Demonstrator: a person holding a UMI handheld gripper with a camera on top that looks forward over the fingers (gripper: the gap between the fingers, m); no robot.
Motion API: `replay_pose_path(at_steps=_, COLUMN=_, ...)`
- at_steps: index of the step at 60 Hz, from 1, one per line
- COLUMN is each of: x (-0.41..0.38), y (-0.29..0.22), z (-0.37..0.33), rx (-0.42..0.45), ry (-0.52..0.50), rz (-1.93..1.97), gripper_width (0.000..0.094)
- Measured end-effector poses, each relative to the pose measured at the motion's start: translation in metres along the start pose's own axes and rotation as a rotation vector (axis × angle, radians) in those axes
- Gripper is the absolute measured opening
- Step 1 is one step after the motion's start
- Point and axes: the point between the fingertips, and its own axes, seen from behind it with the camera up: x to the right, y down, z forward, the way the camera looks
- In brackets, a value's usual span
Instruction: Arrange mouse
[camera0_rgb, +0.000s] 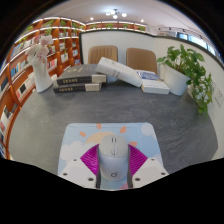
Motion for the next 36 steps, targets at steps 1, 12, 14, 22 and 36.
replay_pose_path(at_steps=1, x=0.000, y=-0.002, z=0.000, rx=0.016, ry=0.001, rz=-0.002, gripper_width=0.0360)
replay_pose_path(at_steps=12, x=0.001, y=-0.002, z=0.001, rx=0.009, ry=0.005, rz=0.010, gripper_width=0.0439)
replay_pose_path(at_steps=14, x=0.000, y=-0.002, z=0.001, rx=0.011, ry=0.001, rz=0.012, gripper_width=0.0465)
replay_pose_path(at_steps=22, x=-0.001, y=0.002, z=-0.004, rx=-0.035, ry=-0.014, rz=0.034, gripper_width=0.0676)
replay_pose_path(at_steps=36, x=0.004, y=-0.046, z=-0.079, rx=0.062, ry=-0.009, rz=0.034, gripper_width=0.0836)
